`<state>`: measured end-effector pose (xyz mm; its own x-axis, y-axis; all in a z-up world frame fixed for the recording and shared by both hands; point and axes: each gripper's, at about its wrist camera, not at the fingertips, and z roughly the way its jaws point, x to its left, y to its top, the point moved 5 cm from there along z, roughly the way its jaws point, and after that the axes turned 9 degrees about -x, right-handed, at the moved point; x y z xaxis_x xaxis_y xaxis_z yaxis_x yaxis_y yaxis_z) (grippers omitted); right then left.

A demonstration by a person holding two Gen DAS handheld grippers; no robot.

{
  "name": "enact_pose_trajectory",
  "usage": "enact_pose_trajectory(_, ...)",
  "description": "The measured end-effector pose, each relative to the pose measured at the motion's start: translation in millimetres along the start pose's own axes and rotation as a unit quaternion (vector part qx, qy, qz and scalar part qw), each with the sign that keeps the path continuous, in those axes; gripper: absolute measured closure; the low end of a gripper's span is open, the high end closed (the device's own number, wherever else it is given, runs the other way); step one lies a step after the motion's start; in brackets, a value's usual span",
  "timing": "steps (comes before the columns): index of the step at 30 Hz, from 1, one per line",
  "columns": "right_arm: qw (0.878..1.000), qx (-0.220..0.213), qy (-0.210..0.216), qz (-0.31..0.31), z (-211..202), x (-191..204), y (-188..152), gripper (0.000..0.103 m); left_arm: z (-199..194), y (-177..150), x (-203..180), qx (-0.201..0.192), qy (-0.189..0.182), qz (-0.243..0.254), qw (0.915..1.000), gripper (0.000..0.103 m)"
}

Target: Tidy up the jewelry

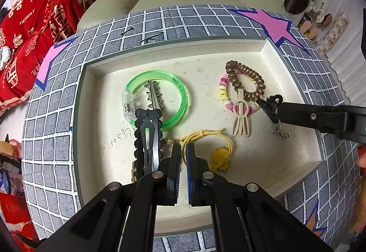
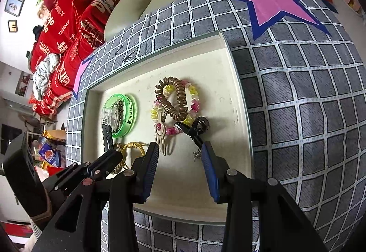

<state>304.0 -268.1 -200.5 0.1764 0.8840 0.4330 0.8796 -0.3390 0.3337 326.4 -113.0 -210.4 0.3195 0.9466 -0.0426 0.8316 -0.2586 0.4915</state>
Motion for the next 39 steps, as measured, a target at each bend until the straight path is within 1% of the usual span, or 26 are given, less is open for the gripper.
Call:
enact_pose_trajectory(5,1.000,-0.004,0.002,0.001,-2,0,3,0.060,-1,1,3,-0.001,-0.001,-0.006,1.0000,0.091)
enact_pose_trajectory(6,1.000,-0.004,0.002,0.001,-2,-1,3,0.060,-1,2,4,-0.001,-0.001,-0.008,1.0000,0.086)
enact_pose_trajectory(7,1.000,-0.004,0.004,0.002,-2,0,4,0.060,-2,2,5,-0.001,0.000,-0.010,0.9999,0.041)
enact_pose_trajectory(8,1.000,-0.004,0.004,0.002,-3,-1,3,0.060,-2,3,6,-0.001,0.007,-0.013,0.9999,0.007)
enact_pose_trajectory(9,1.000,-0.004,0.005,0.002,-3,-1,3,0.060,-6,5,9,-0.018,0.020,-0.017,0.9995,0.000)
enact_pose_trajectory(10,1.000,-0.005,0.006,0.003,-3,-1,4,0.060,-9,7,10,-0.027,0.027,-0.014,0.9992,0.000)
enact_pose_trajectory(12,1.000,-0.007,0.006,0.004,-4,-1,5,0.060,-6,8,10,-0.025,0.020,-0.018,0.9993,0.000)
enact_pose_trajectory(13,1.000,-0.007,0.006,0.004,-3,-1,5,0.060,-5,8,11,-0.023,0.023,-0.018,0.9993,0.000)
enact_pose_trajectory(19,1.000,-0.003,0.002,-0.001,-2,1,6,0.060,-6,8,13,-0.032,0.061,-0.002,0.9976,0.000)
enact_pose_trajectory(20,1.000,-0.002,-0.002,-0.005,-2,1,5,0.059,-7,7,14,-0.032,0.062,-0.003,0.9976,0.000)
enact_pose_trajectory(21,1.000,0.001,-0.006,-0.010,-1,2,5,0.055,-7,7,15,-0.030,0.057,-0.009,0.9979,0.000)
enact_pose_trajectory(23,1.000,0.003,-0.013,-0.018,-1,3,3,0.051,-10,6,20,-0.025,0.054,-0.019,0.9981,0.000)
enact_pose_trajectory(28,0.999,0.008,-0.030,-0.043,0,9,-1,0.050,-14,4,19,-0.021,0.052,-0.016,0.9983,0.000)
enact_pose_trajectory(30,0.998,0.010,-0.036,-0.051,0,10,-3,0.044,-15,1,19,-0.013,0.046,-0.013,0.9988,0.000)
enact_pose_trajectory(34,0.997,0.014,-0.042,-0.059,-3,11,-6,0.039,-18,-3,20,-0.008,0.045,-0.020,0.9988,0.000)
enact_pose_trajectory(37,0.996,0.017,-0.054,-0.069,-3,12,-8,0.032,-21,-5,20,-0.008,0.043,-0.020,0.9989,0.000)
enact_pose_trajectory(39,0.995,0.017,-0.058,-0.075,-4,14,-8,0.023,-23,-7,19,-0.004,0.039,-0.017,0.9991,0.000)
